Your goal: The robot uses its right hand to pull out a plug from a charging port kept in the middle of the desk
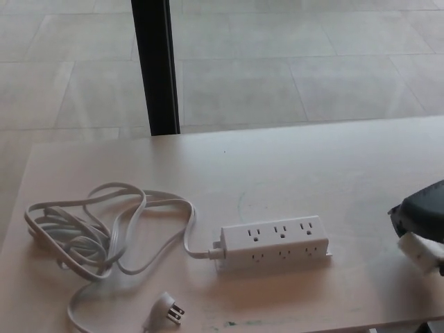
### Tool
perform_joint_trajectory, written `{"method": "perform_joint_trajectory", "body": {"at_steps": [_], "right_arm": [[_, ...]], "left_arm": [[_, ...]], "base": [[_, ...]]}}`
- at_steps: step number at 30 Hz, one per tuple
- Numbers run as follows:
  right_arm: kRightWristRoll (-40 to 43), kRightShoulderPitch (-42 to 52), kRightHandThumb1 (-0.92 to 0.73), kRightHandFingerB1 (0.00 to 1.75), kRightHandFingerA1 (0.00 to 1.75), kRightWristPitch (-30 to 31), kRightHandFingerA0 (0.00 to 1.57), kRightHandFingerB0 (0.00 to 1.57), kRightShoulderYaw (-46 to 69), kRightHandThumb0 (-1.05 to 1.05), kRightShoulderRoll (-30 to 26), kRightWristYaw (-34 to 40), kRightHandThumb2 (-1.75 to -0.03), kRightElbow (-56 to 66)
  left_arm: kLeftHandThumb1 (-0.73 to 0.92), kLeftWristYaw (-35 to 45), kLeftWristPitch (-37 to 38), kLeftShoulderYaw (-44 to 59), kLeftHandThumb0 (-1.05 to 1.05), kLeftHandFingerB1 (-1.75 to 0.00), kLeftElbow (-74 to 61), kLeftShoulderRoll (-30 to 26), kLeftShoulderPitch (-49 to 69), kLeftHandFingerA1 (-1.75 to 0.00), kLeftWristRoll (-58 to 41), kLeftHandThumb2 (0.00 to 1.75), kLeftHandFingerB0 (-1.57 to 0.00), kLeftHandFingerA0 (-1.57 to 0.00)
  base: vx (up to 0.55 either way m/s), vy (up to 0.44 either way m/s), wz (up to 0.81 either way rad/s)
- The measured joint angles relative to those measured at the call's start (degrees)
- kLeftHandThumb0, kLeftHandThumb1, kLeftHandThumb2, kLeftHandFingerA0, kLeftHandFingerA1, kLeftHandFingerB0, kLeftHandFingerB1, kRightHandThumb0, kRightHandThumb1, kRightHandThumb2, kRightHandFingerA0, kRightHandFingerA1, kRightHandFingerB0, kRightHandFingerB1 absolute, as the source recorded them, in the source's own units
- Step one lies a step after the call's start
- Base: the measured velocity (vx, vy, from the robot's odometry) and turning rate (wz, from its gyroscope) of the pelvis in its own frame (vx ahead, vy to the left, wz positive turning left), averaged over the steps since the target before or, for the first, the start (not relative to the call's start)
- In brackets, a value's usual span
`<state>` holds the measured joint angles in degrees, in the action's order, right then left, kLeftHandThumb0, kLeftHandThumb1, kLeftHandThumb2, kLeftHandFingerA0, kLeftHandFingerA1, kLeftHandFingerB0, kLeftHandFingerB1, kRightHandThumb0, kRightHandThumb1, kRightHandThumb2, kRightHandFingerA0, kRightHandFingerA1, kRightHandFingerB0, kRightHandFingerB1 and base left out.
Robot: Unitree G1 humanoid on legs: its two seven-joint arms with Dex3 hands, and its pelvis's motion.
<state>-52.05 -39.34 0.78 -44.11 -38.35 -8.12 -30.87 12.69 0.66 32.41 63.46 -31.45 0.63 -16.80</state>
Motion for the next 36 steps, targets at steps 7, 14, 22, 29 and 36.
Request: {"method": "perform_joint_trajectory", "body": {"at_steps": [7, 14, 22, 29, 36], "right_arm": [[-3.90, 0.77, -0.46, 0.33, 1.21, 0.05, 0.78, 0.05, -0.16, -0.72, 0.18, 1.21, -0.81, 0.03], [0.69, 2.52, -0.49, 0.00, 1.24, 0.26, 0.70, 0.00, 10.37, -0.80, 2.20, -0.12, -0.79, 0.07], [7.10, 3.89, -0.43, 0.12, 0.99, 0.05, 0.90, 0.00, 22.28, -0.65, 2.67, -2.05, -0.81, 0.27], [12.63, 7.61, -0.49, 0.31, 1.02, -0.57, 0.95, 0.09, 33.91, -0.77, 2.21, -3.30, -0.81, 1.73], [16.92, 13.36, -0.56, 0.82, 0.76, -0.80, 1.21, 0.12, 46.19, -0.89, 1.12, -3.89, -0.57, 2.11]], "left_arm": [[0.57, 0.11, 0.00, 0.01, -1.04, -0.61, 0.02, -0.01, 0.00, -0.71, -0.17, 1.13, -0.62, -0.84], [0.80, 0.31, 0.05, 0.01, -1.05, -0.54, 0.14, -0.01, 0.08, -0.67, -0.21, 0.63, -0.75, -0.87], [0.79, 0.30, 0.05, 0.00, -1.05, -0.55, 0.23, 0.00, 0.13, -0.67, -0.18, 0.65, -0.73, -0.85], [0.80, 0.31, 0.04, 0.00, -1.05, -0.54, 0.24, 0.00, 0.12, -0.67, -0.19, 0.65, -0.72, -0.83], [0.80, 0.30, 0.04, 0.01, -1.05, -0.57, 0.23, 0.00, 0.08, -0.68, -0.19, 0.65, -0.72, -0.86]], "base": [[0.00, 0.000, 0.00], [0.00, 0.000, 0.00], [0.00, 0.000, 0.00], [0.00, 0.000, 0.00], [0.00, 0.000, 0.00]]}}
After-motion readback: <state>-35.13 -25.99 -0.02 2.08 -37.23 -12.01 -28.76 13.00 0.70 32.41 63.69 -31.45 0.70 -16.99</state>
